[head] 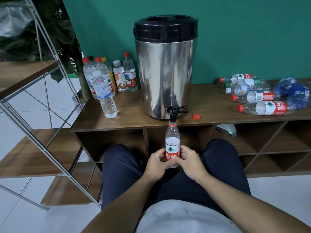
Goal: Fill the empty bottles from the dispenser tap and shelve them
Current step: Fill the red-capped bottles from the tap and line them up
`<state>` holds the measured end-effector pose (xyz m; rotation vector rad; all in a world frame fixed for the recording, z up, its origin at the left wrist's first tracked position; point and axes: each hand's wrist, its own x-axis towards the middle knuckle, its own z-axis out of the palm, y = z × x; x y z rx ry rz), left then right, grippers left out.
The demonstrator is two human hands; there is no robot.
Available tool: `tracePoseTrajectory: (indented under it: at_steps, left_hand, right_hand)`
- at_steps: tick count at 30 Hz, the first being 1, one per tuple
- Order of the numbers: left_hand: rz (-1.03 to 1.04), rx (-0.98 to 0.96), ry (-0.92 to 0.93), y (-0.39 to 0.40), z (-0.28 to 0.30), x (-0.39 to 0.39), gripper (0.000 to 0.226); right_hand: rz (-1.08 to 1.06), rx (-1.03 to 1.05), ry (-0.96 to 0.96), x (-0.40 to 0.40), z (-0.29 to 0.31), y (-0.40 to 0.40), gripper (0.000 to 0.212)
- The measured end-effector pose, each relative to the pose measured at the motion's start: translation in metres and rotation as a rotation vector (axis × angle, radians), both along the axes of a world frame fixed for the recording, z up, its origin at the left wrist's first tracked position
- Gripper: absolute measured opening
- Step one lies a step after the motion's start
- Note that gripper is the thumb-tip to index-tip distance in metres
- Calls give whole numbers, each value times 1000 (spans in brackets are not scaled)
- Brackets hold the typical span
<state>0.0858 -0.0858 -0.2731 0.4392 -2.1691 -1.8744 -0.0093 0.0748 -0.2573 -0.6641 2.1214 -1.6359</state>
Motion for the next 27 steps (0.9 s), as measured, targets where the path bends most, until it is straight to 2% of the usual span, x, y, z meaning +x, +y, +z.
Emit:
tracePoseTrajectory:
  at_steps: [27]
  left_hand:
    - [-5, 38, 5, 0, 1, 2, 39]
  right_hand:
    - [-7, 2, 1, 0, 0, 0, 51]
